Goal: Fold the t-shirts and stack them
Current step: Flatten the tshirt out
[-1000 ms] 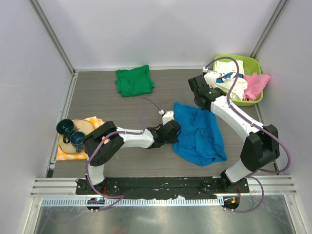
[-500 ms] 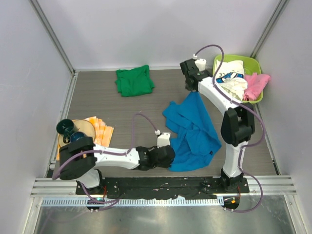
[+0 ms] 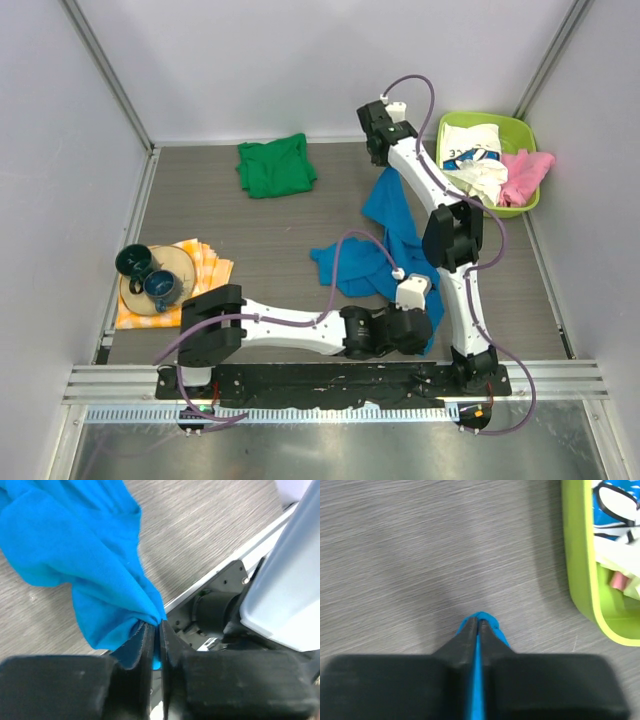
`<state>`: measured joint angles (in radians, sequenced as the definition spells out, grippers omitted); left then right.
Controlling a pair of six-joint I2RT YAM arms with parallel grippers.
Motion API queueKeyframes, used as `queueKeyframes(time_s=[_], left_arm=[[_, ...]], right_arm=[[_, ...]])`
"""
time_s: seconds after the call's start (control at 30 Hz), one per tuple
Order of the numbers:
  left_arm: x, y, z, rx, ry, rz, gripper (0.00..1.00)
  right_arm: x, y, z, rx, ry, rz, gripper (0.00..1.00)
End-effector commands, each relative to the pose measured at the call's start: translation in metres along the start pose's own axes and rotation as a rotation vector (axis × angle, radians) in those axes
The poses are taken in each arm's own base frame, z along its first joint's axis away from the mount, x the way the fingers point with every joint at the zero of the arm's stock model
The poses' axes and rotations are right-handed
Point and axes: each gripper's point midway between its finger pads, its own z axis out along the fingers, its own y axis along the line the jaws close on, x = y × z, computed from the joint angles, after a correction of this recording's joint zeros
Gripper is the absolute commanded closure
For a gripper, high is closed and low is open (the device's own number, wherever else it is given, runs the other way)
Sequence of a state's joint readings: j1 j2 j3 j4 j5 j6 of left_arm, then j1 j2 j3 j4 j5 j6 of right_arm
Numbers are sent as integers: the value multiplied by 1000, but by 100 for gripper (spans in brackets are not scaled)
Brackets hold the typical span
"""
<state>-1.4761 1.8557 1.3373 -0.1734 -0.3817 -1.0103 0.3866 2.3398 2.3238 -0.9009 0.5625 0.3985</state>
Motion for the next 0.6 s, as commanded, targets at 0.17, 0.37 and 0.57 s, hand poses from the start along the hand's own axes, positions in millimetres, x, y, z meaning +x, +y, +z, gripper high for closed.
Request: queueKeyframes(time_s=[0.17,0.37,0.57], left_arm=[[-6,4,-7,-40,-24,66,0],[-64,41,-77,-179,-151,134,0],[-90,141,-117,-368,-175,52,0]], right_arm=[[-38,-73,-20,88,-65,96,5],[-52,-86,-61,48,-103,150,2],[-13,-91,-107,-55,-82,162,2]])
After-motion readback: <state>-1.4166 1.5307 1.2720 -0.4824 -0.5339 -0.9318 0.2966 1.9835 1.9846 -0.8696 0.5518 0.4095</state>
